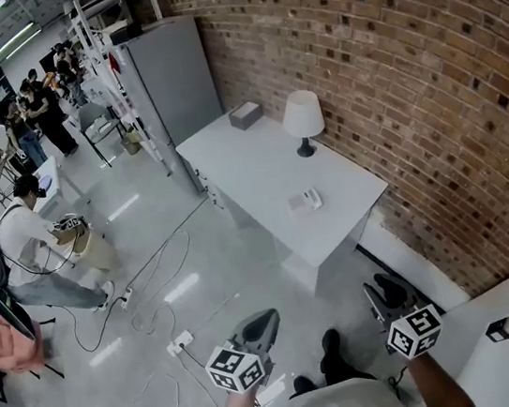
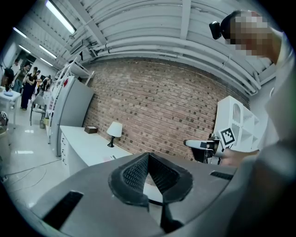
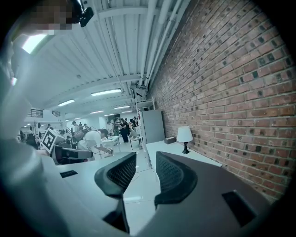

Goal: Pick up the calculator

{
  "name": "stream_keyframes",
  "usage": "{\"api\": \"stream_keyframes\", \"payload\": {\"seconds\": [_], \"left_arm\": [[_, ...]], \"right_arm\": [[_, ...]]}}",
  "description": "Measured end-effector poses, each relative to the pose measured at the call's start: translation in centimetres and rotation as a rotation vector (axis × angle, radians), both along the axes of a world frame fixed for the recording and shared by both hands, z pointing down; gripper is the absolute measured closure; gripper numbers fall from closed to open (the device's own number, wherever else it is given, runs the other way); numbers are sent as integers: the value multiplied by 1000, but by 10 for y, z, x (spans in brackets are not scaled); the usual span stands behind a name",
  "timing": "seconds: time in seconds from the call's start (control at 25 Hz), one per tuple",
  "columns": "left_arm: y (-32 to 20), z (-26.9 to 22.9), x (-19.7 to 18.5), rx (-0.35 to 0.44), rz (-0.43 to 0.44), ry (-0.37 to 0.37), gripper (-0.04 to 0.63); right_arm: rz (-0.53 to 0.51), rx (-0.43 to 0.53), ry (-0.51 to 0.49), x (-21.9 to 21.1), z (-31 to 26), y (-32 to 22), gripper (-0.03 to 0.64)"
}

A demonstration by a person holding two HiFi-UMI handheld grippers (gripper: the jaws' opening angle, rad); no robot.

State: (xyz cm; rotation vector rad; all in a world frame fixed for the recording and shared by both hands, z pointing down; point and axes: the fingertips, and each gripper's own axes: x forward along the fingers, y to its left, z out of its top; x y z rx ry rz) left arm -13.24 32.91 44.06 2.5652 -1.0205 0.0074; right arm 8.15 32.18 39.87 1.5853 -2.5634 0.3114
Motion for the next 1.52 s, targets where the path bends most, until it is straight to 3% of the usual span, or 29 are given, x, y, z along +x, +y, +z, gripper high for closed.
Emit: {"api": "stream_keyframes", "payload": {"seconds": [0.76, 1.52], "left_arm": [[-161, 10, 71, -19, -58, -37, 582], [-252, 12, 112, -44, -110, -78, 582]], "right_arm": [[-95, -58, -29, 60, 28, -187, 469], [-135, -91, -58, 99, 48, -287, 469]]}}
